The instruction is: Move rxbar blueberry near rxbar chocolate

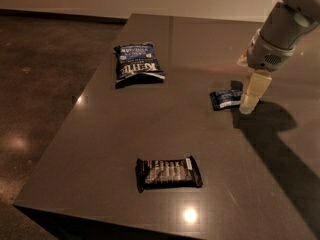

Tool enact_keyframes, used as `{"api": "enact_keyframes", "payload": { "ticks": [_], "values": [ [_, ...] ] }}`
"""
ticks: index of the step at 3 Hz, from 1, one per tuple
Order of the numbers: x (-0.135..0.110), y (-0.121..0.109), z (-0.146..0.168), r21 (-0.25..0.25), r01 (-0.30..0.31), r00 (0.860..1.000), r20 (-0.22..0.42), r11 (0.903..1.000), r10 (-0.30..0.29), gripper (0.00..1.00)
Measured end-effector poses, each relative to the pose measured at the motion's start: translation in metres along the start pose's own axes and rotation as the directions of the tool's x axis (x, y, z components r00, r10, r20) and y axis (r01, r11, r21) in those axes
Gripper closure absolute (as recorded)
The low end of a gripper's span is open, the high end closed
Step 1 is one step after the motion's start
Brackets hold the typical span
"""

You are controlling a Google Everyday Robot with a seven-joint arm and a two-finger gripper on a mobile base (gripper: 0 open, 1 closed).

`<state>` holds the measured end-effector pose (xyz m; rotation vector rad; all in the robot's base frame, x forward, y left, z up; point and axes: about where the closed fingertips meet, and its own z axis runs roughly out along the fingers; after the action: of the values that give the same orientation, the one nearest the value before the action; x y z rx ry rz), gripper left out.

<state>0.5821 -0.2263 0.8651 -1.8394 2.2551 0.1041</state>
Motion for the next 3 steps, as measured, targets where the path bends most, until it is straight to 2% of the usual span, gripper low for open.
{"api": "enact_keyframes", "payload": {
  "ticks": [1, 2, 3],
  "values": [
    [0.001, 0.001, 0.02, -0.037, 0.035, 0.999, 0.005, 0.9987, -0.035, 0.0],
    [0.001, 0.004, 0.03, -0.049, 0.061, 0.998, 0.01, 0.997, -0.06, 0.13],
    [0.0, 0.007, 0.034, -0.052, 0.077, 0.997, 0.013, 0.9957, -0.076, 0.37]
  ]
}}
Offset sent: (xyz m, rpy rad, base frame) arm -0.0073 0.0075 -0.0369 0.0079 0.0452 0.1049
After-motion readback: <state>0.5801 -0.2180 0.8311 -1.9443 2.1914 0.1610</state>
